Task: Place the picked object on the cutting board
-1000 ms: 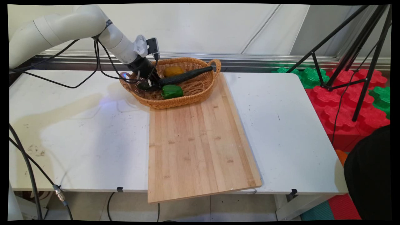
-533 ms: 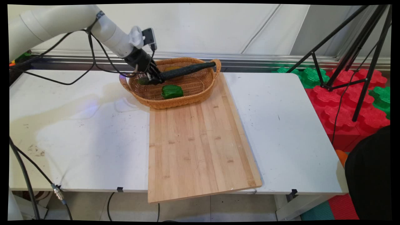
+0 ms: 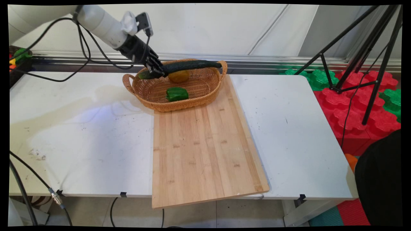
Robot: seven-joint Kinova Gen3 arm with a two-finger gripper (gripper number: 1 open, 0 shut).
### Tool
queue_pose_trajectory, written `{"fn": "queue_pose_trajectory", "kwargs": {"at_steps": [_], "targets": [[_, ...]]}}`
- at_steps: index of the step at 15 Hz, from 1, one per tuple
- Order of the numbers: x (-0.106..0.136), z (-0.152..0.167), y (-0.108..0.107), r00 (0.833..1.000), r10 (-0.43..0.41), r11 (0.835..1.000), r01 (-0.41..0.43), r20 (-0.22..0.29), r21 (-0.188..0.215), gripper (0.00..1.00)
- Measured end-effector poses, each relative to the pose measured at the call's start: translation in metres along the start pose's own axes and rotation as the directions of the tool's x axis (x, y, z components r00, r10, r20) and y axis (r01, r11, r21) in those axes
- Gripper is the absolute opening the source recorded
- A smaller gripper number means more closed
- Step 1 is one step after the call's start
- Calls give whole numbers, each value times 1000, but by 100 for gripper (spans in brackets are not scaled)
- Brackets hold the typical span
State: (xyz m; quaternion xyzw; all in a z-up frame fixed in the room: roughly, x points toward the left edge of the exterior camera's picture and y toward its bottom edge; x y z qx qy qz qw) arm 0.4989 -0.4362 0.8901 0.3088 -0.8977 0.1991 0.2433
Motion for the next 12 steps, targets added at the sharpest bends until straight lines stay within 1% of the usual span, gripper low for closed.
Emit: {"fn": "queue_pose_trajectory", "kwargs": {"at_steps": [3, 6, 8, 12], "targets": [[4, -25, 5, 999, -24, 1000, 23, -44, -19, 0], [6, -44, 12, 996, -41, 998, 37, -73, -51, 0], [8, -53, 20, 995, -48, 996, 41, -86, -81, 0], [13, -67, 49, 993, -55, 984, 36, -104, -172, 0]]}}
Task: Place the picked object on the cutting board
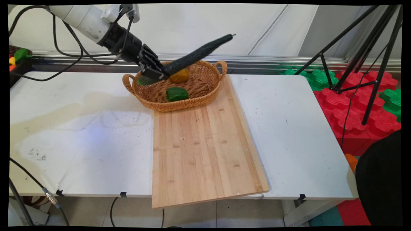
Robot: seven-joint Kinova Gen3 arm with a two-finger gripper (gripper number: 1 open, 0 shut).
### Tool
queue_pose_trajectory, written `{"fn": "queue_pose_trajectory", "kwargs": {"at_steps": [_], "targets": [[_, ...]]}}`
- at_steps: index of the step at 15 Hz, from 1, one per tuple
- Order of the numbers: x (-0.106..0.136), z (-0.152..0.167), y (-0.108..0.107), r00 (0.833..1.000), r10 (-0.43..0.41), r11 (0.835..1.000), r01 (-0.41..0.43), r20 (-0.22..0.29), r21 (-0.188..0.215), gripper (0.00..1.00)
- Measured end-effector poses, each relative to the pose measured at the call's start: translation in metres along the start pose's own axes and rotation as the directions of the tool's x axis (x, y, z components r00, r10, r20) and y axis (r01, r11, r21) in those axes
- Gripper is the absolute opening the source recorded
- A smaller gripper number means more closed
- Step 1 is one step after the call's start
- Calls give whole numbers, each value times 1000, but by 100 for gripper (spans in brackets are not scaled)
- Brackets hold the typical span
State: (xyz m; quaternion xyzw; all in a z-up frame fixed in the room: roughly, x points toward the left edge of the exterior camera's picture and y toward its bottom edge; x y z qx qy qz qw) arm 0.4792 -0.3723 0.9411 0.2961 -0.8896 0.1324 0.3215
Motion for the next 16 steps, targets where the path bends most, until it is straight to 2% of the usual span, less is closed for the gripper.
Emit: {"fn": "queue_pose_trajectory", "kwargs": {"at_steps": [5, 9, 16], "targets": [[3, 2, 31, 1000, -12, 997, 11, -5, -72, 0], [3, 19, 62, 1000, -26, 991, 28, 17, -128, 0], [1, 68, 94, 996, -43, 985, 55, 74, -163, 0]]}}
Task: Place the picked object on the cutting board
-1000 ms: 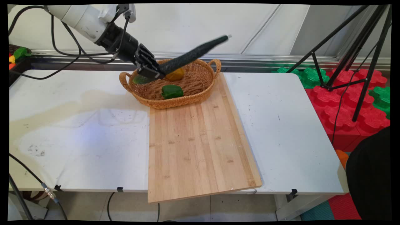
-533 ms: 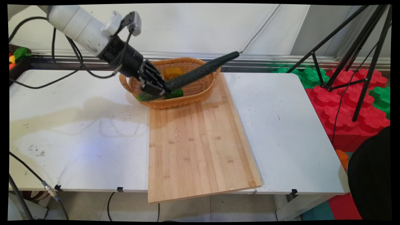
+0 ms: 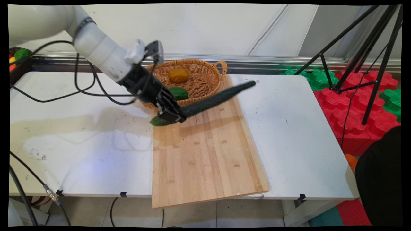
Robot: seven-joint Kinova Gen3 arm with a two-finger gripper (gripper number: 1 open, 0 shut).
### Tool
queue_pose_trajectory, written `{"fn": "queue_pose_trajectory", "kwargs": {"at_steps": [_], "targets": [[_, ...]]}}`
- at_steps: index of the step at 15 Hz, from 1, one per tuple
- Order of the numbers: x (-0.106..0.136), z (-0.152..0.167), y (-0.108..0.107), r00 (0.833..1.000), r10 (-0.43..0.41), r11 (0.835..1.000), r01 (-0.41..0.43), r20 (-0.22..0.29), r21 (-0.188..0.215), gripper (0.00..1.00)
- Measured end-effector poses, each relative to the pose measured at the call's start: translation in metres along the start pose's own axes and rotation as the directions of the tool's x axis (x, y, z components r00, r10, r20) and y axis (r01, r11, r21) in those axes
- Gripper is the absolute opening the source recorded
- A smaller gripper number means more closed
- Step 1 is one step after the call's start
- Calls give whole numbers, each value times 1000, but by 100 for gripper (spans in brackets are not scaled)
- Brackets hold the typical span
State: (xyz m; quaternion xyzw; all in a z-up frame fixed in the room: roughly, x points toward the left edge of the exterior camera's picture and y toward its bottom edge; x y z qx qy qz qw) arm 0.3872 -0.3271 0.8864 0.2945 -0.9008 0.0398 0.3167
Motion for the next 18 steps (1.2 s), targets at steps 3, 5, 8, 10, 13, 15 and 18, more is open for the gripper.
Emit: {"fn": "queue_pose_trajectory", "kwargs": {"at_steps": [3, 5, 8, 10, 13, 15, 18], "targets": [[3, 22, 5, 1000, -7, 1000, 7, 23, -4, 0], [5, 40, 8, 999, -16, 1000, 16, 45, -5, 0], [5, 63, 10, 996, -33, 999, 33, 83, 1, 0], [5, 73, 11, 994, -40, 999, 39, 101, 5, 0], [4, 87, 11, 991, -43, 999, 42, 128, 14, 0], [2, 93, 11, 989, -45, 999, 42, 142, 19, 0], [0, 101, 11, 986, -45, 999, 41, 161, 27, 0]]}}
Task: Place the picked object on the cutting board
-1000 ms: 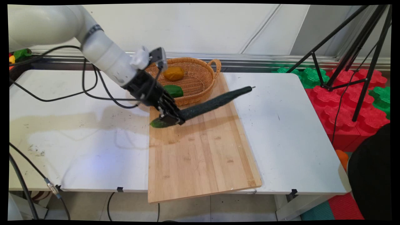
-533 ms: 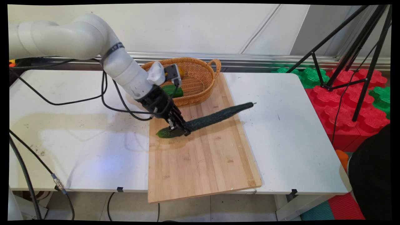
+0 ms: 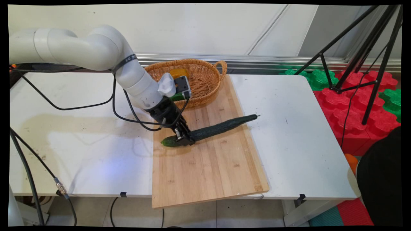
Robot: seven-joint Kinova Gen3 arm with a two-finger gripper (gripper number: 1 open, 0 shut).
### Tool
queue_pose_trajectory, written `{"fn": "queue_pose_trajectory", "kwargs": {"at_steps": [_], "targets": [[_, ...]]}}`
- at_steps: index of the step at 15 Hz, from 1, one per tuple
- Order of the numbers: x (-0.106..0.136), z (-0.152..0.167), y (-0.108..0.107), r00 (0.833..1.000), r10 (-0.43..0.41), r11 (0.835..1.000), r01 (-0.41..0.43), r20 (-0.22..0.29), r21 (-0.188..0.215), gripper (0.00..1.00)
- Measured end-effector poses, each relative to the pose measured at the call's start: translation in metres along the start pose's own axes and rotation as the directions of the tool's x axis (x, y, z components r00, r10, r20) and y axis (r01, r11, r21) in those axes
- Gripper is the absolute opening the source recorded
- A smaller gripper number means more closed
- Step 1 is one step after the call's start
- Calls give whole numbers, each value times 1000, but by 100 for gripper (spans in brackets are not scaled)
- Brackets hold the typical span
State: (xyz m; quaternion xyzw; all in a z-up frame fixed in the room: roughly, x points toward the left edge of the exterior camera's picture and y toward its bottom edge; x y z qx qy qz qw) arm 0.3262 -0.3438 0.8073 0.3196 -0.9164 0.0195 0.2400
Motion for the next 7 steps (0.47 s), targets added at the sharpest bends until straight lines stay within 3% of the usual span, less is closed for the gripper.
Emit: {"fn": "queue_pose_trajectory", "kwargs": {"at_steps": [2, 3, 7], "targets": [[0, 5, 0, 1000, 2, 1000, -2, 10, 6, 0], [0, 7, 0, 1000, 3, 1000, -3, 13, 10, 100], [3, 9, 0, 1000, 2, 1000, -2, 4, 25, 100]]}}
